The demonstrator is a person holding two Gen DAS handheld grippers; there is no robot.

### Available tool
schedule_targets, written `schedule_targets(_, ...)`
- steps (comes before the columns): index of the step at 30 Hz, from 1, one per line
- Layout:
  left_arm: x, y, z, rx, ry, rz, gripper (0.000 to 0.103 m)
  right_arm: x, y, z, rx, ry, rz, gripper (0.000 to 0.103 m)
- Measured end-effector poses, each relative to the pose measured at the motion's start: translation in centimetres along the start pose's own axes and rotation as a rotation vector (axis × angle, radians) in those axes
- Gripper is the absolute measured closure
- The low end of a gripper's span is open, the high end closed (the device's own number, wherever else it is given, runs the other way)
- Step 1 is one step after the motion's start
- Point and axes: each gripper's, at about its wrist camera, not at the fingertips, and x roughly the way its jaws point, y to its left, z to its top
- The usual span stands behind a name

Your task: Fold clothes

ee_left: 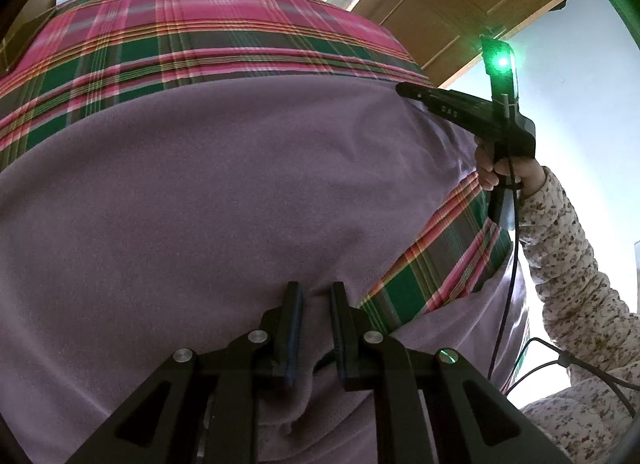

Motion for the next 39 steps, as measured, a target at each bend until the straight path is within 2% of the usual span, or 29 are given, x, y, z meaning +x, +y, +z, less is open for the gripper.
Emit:
schedule_targets(3, -0.4, 0.0, -0.2, 0.001, -0.001, -0.002, 0.089, 0.2, -0.1, 0.0, 0.004, -0.001, -0.015, 0.101)
schedule_targets(6, -1.6, -0.5, -0.5, 0.007, -0.023, -0.036, 0.089, -0.7, -0.5, -0.2, 0.040, -0.011, -0.009, 0.101)
schedule_targets(9, -2.6, -0.7, -0.8, 0.016, -0.041, -0.020, 0.089, -2.9, -2.1, -0.5, 0.105, -0.042, 0.001, 0.100)
schedule_targets(13, -3.8, -1.5, -0.8, 0.032, -0.071, -0.011, 0.089, -6.6, -5.4, -1.5, 0.216, -0.087, 0.003, 0.094)
schedule_targets(17, -3.6, -3.2, -0.4, 0.074, -0.078, -0.006, 0.084, -10.1, -9.7, -4.2, 0.350, -0.113, -0.037, 0.093)
schedule_targets(21, -2.3, -5.2, 0.2, 0.123, -0.057, -0.027, 0.081, -12.0, -13.3, -8.1, 0.498, -0.126, -0.054, 0.081)
schedule_targets(26, -0.8, -6.5, 1.0, 0.129, -0.031, -0.061, 0.081, -13.8, -17.3, -13.2, 0.677, -0.141, -0.057, 0.075)
schedule_targets(27, -0.3, -6.7, 1.2, 0.127, -0.024, -0.068, 0.081, -13.9, -18.0, -14.2, 0.721, -0.142, -0.039, 0.073)
schedule_targets(31, 0.8, -7.2, 1.6, 0.120, -0.007, -0.075, 0.081, -12.9, -19.6, -16.8, 0.887, -0.159, 0.159, 0.071)
schedule_targets(37, 2.4, -7.7, 2.2, 0.108, 0.019, -0.064, 0.080, -12.3, -19.1, -18.0, 0.999, -0.189, 0.435, 0.071)
schedule_targets(38, 2.8, -7.6, 2.3, 0.103, 0.025, -0.054, 0.080, -12.2, -18.9, -18.1, 1.009, -0.188, 0.460, 0.070)
schedule_targets(39, 3.2, -7.8, 2.4, 0.103, 0.031, -0.047, 0.080, -12.0, -18.8, -17.9, 1.005, -0.179, 0.449, 0.070)
